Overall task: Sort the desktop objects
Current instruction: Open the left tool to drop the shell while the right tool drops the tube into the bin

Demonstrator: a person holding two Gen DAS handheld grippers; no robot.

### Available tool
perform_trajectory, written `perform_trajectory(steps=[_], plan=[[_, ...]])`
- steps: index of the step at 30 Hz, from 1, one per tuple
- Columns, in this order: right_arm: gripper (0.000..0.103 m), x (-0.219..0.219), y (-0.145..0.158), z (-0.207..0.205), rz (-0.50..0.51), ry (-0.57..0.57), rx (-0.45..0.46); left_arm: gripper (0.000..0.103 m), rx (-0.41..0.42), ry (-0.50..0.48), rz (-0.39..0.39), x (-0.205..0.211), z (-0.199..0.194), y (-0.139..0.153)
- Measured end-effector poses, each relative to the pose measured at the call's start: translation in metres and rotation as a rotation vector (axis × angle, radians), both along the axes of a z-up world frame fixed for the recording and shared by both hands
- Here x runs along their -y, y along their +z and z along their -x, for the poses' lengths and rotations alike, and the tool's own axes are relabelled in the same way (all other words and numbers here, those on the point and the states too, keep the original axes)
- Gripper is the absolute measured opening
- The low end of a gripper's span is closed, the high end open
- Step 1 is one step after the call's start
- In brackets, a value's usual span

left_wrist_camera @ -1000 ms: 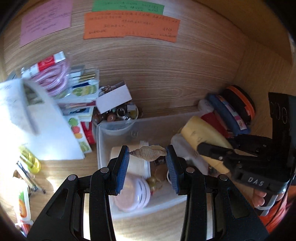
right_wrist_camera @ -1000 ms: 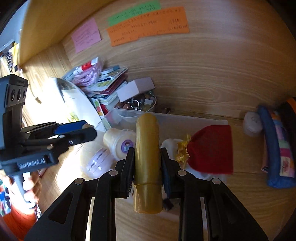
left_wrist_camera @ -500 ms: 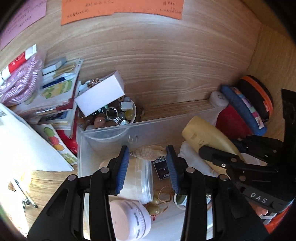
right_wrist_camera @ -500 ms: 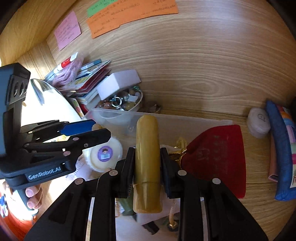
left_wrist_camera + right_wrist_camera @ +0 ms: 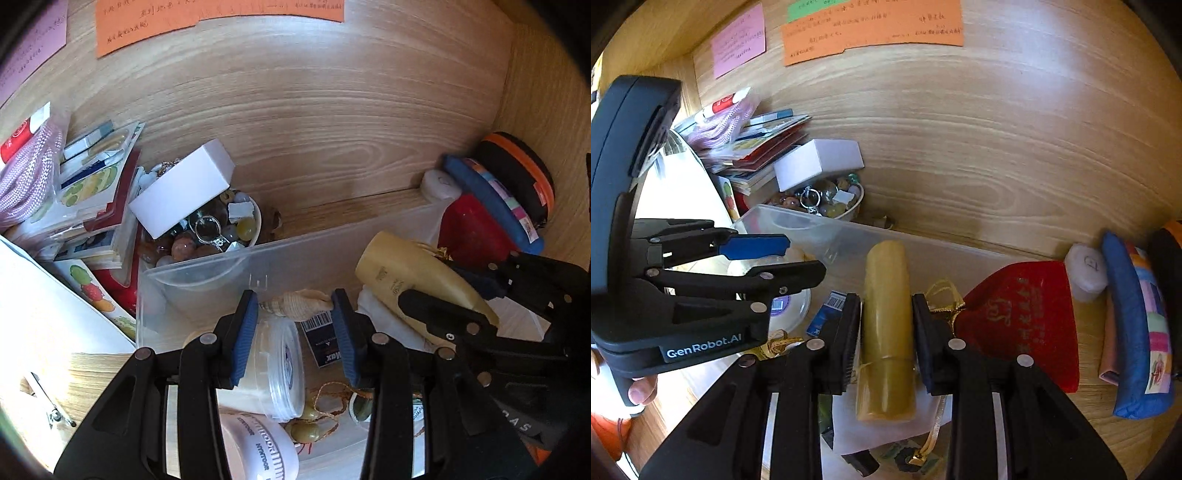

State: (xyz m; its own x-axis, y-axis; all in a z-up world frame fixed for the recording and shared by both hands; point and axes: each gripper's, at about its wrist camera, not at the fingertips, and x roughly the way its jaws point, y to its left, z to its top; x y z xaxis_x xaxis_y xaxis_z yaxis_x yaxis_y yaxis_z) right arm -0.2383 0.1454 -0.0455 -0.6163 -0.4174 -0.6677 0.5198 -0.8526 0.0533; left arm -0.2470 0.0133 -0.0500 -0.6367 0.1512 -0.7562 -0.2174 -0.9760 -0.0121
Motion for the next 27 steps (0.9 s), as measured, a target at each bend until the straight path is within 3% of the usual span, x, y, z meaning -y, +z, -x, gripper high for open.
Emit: perform_trajectory(steps=[6,10,13,19,22,27], plan=[[0.038,-0.002,0.002,-0.001,0.006,-0.015,-0.015,0.041,0.013,-0.011,-0.011,0.002,0.0,-0.003],[0.055,-0.005,0.008,-0.005,0.043,-0.012,-0.046,0.043,0.016,-0.014,-0.018,0.003,-0.001,-0.002],[0.068,-0.009,0.015,-0.01,0.057,-0.024,-0.085,0.051,0.005,-0.007,-0.021,0.005,-0.004,0.0],[0.071,-0.021,0.03,-0.015,0.14,-0.012,-0.105,0.054,-0.028,-0.002,-0.031,0.009,-0.014,0.013],[0.071,-0.027,0.038,-0.018,0.173,-0.001,-0.113,0.062,-0.043,0.007,-0.022,0.009,-0.02,0.017],[0.083,-0.03,0.051,-0.029,0.161,-0.002,-0.144,0.064,-0.057,0.022,0.005,0.009,-0.036,0.024]])
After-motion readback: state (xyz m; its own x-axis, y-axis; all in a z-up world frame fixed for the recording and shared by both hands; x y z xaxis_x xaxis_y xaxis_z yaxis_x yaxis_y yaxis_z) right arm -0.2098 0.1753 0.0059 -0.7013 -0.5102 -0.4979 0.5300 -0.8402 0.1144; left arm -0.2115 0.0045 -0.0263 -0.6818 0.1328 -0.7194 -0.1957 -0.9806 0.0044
